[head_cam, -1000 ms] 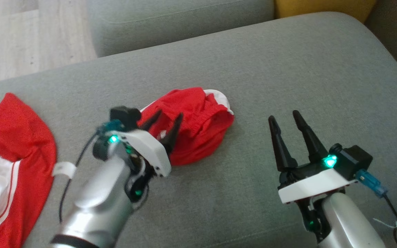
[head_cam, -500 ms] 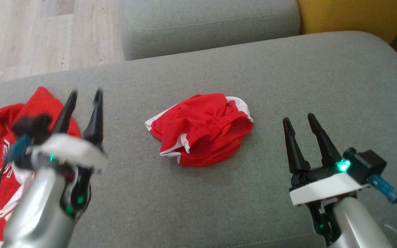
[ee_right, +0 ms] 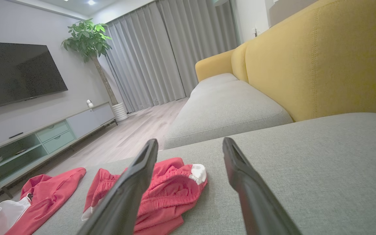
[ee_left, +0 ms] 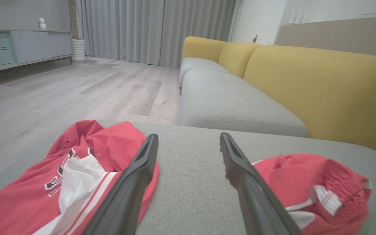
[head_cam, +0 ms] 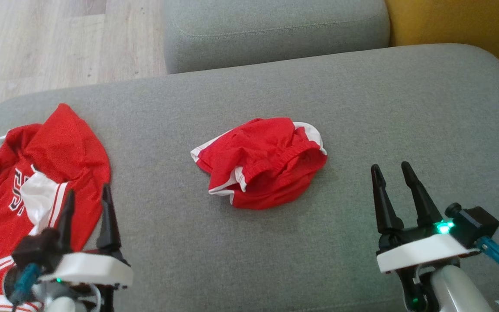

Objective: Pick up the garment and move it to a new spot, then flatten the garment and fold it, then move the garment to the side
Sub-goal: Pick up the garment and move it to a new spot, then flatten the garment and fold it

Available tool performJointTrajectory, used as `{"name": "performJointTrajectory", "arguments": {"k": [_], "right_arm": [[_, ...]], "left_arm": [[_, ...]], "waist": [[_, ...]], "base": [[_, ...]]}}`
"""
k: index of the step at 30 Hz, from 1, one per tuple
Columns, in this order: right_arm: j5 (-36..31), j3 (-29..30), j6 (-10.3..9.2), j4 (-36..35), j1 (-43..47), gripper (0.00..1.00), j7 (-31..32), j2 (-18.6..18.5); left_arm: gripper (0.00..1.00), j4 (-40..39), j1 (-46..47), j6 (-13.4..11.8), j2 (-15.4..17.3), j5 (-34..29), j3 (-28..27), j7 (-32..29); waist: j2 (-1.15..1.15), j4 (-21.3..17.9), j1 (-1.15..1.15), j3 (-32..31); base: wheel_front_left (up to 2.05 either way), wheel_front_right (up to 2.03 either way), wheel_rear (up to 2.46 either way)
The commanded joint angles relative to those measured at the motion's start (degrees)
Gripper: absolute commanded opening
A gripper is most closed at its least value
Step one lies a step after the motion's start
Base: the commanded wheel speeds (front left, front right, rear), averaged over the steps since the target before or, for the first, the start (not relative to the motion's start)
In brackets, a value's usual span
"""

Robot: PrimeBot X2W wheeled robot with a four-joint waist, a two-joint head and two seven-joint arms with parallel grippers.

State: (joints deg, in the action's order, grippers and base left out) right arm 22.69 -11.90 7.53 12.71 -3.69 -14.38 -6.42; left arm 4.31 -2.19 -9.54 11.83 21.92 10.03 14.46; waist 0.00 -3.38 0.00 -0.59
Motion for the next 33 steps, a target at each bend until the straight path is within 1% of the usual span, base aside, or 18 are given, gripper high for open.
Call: {"name": "performJointTrajectory", "arguments": {"k": [1, 5, 12, 14, 16, 19, 23, 26, 29, 31, 33], "right_arm": [[0.19, -1.06, -0.04, -1.91, -1.87, 1.00, -0.62, -0.88], [0.41, -1.47, -0.04, -1.76, -2.39, 1.00, -0.62, -1.02], [0.52, -2.42, -0.04, -1.33, -3.05, 1.00, -0.62, -1.33], [0.83, -3.70, -0.04, -1.11, -3.22, 1.00, -0.62, -1.43], [2.80, -7.26, -0.04, -0.56, -3.69, 1.00, -0.10, -1.61], [6.86, -13.28, -0.04, 0.54, -6.00, 1.00, 3.92, -2.08], [11.14, -19.34, -0.04, 4.42, -11.28, 1.00, 11.63, -2.90], [12.94, -21.78, -0.04, 9.01, -14.92, 1.00, 17.27, -3.12], [15.14, -23.71, -0.04, 13.21, -17.40, 1.00, 21.38, -2.98], [16.22, -24.45, -0.04, 15.84, -18.67, 1.00, 23.10, -2.87], [16.92, -24.62, -0.04, 18.11, -19.81, 1.00, 23.46, -2.72]], "left_arm": [[1.00, -2.22, 2.36, 0.10, 0.55, -0.74, -2.94, 0.52], [1.00, -2.17, 1.70, 1.84, -1.89, -3.05, -4.65, 0.53], [1.00, -1.14, 1.94, 4.63, -4.60, -6.37, -7.13, 0.53], [1.00, -0.87, 1.94, 5.23, -5.17, -6.99, -7.38, 0.53], [1.00, -0.64, 2.04, 5.72, -5.69, -7.46, -7.59, 0.53], [1.00, -0.26, 2.48, 6.60, -6.42, -8.05, -7.42, 0.53], [1.00, 0.83, 3.12, 7.43, -7.15, -8.35, -7.61, 0.53], [1.00, 1.75, 3.44, 8.10, -7.42, -8.49, -8.11, 0.53], [1.00, 2.23, 3.60, 8.66, -7.63, -8.69, -8.58, 0.53], [1.00, 2.47, 3.71, 8.95, -7.77, -8.87, -8.70, 0.53], [1.00, 2.71, 3.92, 9.27, -7.88, -9.04, -8.86, 0.53]], "waist": [[0.00, 0.01, 0.00, 0.07], [0.00, 0.06, 0.00, 0.17], [0.00, 0.50, 0.00, 0.10], [0.00, 1.02, 0.00, -0.09], [0.00, 1.89, 0.00, -0.17], [0.00, 4.01, 0.00, -0.13], [0.00, 7.73, 0.00, 0.01], [0.00, 10.52, 0.00, -0.14], [0.00, 12.84, 0.00, -0.06], [0.00, 14.12, 0.00, 0.17], [0.00, 15.17, 0.00, 0.48]], "base": [[0.00, 0.00, 0.00], [0.00, 0.00, 0.00], [0.00, 0.00, 0.00], [0.00, 0.00, 0.00], [0.00, 0.00, 0.00], [0.00, 0.00, 0.00], [0.00, 0.00, 0.00], [0.00, 0.00, 0.00], [0.00, 0.00, 0.00], [0.00, 0.00, 0.00], [0.00, 0.00, 0.00]]}}
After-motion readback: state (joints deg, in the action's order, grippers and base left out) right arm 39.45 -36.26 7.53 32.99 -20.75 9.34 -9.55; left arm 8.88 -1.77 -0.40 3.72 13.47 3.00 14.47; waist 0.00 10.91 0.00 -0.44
